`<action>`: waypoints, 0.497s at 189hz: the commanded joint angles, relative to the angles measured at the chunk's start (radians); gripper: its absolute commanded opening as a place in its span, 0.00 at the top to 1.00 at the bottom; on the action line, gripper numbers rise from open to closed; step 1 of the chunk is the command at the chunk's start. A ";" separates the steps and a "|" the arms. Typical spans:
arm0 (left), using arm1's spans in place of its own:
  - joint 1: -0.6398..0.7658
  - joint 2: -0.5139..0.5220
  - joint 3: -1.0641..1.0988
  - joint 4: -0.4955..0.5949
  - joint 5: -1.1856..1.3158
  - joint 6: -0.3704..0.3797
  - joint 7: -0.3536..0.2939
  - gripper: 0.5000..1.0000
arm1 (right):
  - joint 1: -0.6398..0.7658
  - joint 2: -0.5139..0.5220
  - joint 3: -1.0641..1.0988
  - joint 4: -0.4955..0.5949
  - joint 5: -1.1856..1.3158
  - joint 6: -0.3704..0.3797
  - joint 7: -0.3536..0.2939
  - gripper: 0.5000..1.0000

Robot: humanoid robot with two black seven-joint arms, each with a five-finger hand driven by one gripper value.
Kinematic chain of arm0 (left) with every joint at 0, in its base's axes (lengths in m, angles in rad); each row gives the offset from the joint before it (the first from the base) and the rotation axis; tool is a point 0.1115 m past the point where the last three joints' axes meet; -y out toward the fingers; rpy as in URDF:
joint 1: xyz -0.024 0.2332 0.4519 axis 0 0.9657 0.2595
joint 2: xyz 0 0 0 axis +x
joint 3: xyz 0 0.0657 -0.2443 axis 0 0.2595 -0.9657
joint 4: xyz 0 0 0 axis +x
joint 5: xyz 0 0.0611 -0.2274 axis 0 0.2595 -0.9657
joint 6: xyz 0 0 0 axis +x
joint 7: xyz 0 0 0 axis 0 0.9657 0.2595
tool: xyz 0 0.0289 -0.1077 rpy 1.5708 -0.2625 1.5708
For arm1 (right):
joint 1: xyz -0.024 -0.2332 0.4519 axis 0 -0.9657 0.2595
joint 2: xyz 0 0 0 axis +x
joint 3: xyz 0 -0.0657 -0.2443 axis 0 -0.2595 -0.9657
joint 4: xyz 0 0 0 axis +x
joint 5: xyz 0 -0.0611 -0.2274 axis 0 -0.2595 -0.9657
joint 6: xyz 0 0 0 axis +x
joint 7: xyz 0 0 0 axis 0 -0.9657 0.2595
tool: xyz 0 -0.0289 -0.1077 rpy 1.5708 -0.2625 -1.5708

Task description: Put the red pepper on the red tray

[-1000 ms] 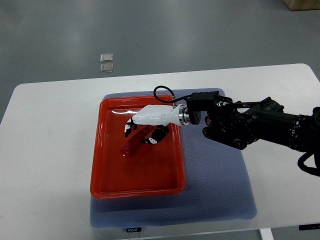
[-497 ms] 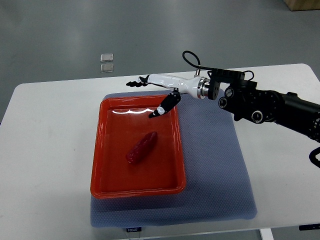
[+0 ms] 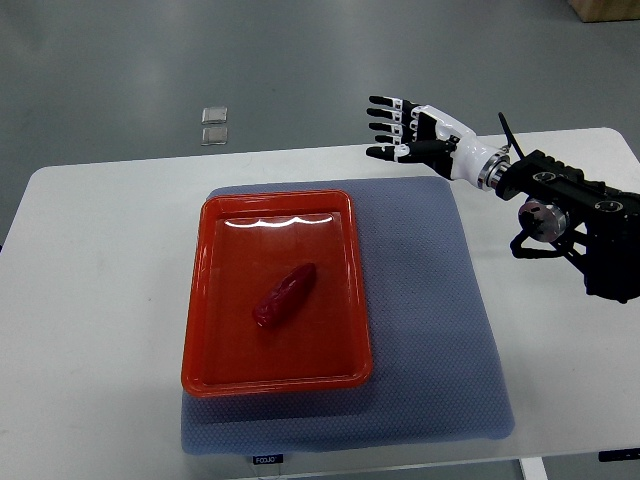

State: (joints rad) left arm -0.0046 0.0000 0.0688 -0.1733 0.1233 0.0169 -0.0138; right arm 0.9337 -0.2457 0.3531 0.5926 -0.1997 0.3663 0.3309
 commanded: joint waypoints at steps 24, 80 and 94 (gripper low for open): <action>0.000 0.000 0.000 0.000 -0.001 0.000 0.000 0.00 | -0.085 0.028 0.093 -0.033 0.241 0.036 -0.090 0.19; 0.000 0.000 0.000 0.000 -0.001 0.000 0.000 0.00 | -0.154 0.069 0.119 -0.028 0.281 0.043 -0.095 0.17; 0.000 0.000 0.000 0.000 -0.001 0.000 0.000 0.00 | -0.156 0.075 0.121 -0.028 0.281 0.056 -0.095 0.17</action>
State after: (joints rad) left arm -0.0046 0.0000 0.0689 -0.1733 0.1230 0.0169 -0.0138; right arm 0.7828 -0.1771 0.4716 0.5626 0.0806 0.4095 0.2363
